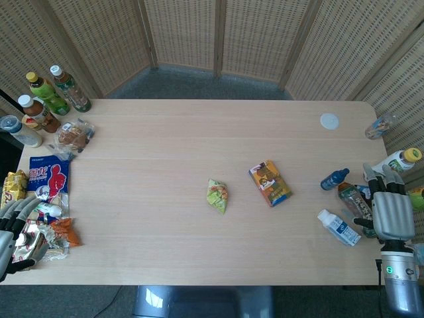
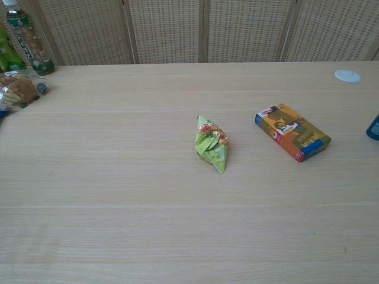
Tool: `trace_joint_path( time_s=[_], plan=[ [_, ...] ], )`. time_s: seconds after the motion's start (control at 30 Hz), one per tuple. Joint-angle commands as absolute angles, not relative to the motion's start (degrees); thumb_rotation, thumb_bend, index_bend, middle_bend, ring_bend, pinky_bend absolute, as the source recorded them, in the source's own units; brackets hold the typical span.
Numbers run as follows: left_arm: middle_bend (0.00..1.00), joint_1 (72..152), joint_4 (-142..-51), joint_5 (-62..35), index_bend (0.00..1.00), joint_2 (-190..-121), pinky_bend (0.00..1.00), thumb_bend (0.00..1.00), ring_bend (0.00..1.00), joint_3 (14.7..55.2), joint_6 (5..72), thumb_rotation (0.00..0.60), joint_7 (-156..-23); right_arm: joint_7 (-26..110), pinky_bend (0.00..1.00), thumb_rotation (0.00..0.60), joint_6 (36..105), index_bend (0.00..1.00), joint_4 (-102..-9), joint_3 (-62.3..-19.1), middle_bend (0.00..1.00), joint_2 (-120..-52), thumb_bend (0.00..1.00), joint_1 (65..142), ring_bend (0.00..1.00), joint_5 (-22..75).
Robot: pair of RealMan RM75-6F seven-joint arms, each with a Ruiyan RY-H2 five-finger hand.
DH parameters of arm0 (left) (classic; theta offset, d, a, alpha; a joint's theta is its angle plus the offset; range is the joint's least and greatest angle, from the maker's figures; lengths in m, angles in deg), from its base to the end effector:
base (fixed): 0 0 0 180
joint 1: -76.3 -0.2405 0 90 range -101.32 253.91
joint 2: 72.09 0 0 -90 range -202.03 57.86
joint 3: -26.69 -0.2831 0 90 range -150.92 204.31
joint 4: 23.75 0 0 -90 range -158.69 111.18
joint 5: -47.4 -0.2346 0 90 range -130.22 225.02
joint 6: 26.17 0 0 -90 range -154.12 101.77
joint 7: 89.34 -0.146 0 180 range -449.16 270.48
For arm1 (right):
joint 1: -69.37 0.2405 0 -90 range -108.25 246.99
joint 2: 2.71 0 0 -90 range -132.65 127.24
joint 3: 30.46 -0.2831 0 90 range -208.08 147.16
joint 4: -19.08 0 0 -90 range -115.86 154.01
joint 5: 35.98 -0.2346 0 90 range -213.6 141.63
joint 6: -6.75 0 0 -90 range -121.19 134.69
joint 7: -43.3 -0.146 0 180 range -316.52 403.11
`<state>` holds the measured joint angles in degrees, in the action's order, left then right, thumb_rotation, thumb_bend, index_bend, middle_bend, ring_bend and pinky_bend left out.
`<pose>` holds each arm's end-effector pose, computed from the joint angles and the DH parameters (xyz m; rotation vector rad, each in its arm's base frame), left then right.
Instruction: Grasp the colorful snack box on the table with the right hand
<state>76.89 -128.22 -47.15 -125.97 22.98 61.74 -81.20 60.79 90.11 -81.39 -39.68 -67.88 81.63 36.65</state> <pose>-0.3103 0.1335 0.1729 -1.4256 -1.0893 -1.0113 -0.3049 -0.2479 0.1496 1.2964 -0.8031 0.8290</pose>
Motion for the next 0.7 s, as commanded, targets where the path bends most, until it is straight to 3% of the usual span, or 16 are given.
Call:
trace_joint_path(
  time_s=[0.03, 0.43, 0.7],
  plan=[
    [0.06, 77.1, -128.4, -47.2, 0.05, -126.0, 0.00, 0.35, 0.00, 23.0, 61.5, 0.600, -81.3, 60.5, 0.00, 0.477, 89.9, 0.00, -81.6, -39.6, 0.20, -68.0, 0.06, 81.5, 0.00, 36.6],
    [0.06, 76.3, -129.2, -49.3, 0.05, -124.5, 0.00, 0.35, 0.00, 23.0, 64.5, 0.600, -79.9, 59.6, 0.00, 0.484, 89.0, 0.00, -83.5, -38.9, 0.19, -67.7, 0.06, 81.4, 0.00, 38.6],
    [0.06, 77.1, -129.3, -50.1, 0.05, -124.4, 0.00, 0.35, 0.00, 23.5, 64.3, 0.600, -79.9, 62.0, 0.00, 0.483, 80.6, 0.00, -84.9, -39.7, 0.15, -72.8, 0.05, 87.9, 0.00, 39.1]
  ],
)
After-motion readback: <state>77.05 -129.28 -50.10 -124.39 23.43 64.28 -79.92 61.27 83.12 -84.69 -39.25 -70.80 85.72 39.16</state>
